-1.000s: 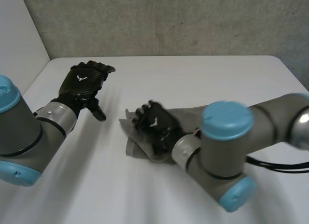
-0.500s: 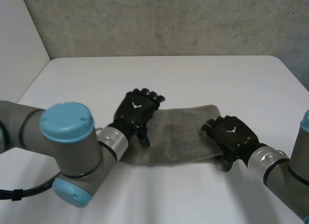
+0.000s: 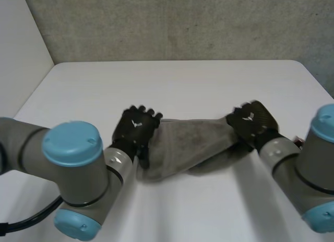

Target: Fold the towel.

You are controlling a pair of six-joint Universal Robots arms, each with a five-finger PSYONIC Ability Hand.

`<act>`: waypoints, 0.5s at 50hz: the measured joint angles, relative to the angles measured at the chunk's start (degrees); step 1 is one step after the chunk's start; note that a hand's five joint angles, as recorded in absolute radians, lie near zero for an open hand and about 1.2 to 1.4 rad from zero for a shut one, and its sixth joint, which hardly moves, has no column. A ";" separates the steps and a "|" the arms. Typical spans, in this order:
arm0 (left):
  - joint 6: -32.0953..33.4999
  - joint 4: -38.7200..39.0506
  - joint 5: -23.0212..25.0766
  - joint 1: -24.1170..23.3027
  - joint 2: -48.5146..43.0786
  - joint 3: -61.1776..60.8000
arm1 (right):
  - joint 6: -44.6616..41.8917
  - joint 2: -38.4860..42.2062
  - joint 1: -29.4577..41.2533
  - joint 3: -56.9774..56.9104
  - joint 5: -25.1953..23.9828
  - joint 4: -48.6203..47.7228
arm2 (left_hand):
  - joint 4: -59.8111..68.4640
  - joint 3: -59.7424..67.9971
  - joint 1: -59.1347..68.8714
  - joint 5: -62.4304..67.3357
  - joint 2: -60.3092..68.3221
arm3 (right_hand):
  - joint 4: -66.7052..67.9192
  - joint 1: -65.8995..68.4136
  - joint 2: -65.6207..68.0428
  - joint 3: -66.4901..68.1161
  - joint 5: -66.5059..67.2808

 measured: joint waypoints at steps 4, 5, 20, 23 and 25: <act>-2.16 0.11 -1.24 0.69 3.38 -0.03 | -5.93 2.57 7.00 -5.16 0.72 0.01 | 0.00 0.00 0.00 -0.61 -0.05 | 0.00 0.08 0.39 0.25 0.00; -2.90 0.11 -1.86 1.28 4.47 -0.05 | -7.77 3.95 9.36 -7.05 0.70 0.03 | 0.00 -0.01 0.00 -0.72 -0.05 | 0.00 0.12 0.46 0.28 0.00; -6.83 0.28 -7.83 12.25 11.81 -1.46 | -20.80 25.08 24.20 -23.73 -10.14 6.37 | 0.00 -0.02 0.00 -1.02 -0.08 | -19.01 -18.93 -17.18 -18.87 -19.18; -6.82 0.48 -7.44 12.34 11.65 -1.65 | -16.33 23.06 23.68 -22.65 -10.26 6.75 | 0.00 -0.02 0.00 -1.02 -0.08 | -43.91 -43.34 -41.27 -42.20 -42.95; -6.85 0.70 -6.98 12.15 11.42 -1.63 | -11.22 19.72 22.91 -20.71 -10.15 6.55 | 0.00 -0.02 0.00 -1.02 -0.08 | -58.46 -57.75 -55.65 -58.01 -58.59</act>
